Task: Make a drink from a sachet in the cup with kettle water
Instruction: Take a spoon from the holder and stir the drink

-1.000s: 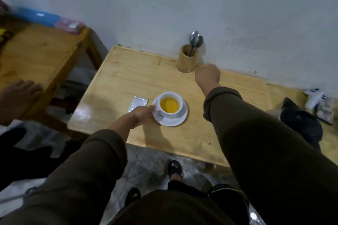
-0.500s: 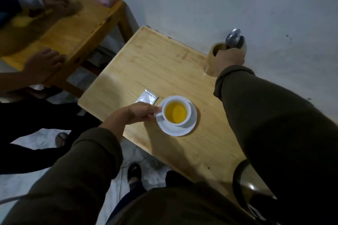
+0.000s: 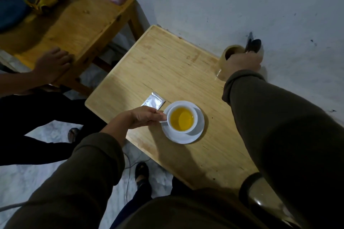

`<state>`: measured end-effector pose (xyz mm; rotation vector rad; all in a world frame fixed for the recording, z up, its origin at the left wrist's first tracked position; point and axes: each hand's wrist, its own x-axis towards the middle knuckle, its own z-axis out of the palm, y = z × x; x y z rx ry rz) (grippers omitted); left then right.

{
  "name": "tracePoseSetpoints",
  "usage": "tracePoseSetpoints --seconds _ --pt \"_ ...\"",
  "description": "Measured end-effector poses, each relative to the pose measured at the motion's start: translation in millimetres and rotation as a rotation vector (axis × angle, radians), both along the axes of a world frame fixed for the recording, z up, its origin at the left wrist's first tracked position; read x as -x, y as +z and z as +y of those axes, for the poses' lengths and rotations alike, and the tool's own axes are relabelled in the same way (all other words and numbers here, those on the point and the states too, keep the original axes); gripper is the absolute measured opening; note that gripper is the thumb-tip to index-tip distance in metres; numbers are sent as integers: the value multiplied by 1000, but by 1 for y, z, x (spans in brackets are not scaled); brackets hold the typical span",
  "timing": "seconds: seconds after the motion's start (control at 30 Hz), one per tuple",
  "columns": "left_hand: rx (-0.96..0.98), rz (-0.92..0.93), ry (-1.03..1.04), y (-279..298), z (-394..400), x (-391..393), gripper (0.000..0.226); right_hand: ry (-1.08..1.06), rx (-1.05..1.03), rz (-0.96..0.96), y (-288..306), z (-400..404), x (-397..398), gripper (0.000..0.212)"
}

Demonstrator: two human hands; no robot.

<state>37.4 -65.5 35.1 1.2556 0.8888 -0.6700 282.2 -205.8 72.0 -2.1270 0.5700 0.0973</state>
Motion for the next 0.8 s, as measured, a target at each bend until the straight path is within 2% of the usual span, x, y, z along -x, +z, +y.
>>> tracePoseSetpoints --seconds 0.17,0.23,0.3,0.47,0.5,0.6,0.67,0.8 --pt "-17 4 -30 -4 0 -1 9 348 159 10 1 -10 -4 50" --pt "-26 14 -34 -3 0 -1 16 356 197 -43 5 -10 -6 48" --pt "-44 11 -43 -3 0 0 33 344 213 -127 14 -3 -2 43" --pt "-110 -27 -116 -3 4 3 65 292 332 -439 39 12 21 24" --pt "-114 -33 -128 -3 5 4 60 304 356 -481 43 12 27 24" --pt "-134 -63 -166 -4 4 3 26 324 403 -529 56 10 50 26" --pt "-157 -85 -210 -4 3 3 17 325 418 -514 63 5 73 28" --pt "-242 -130 -305 -3 1 5 24 299 322 -389 61 0 131 34"
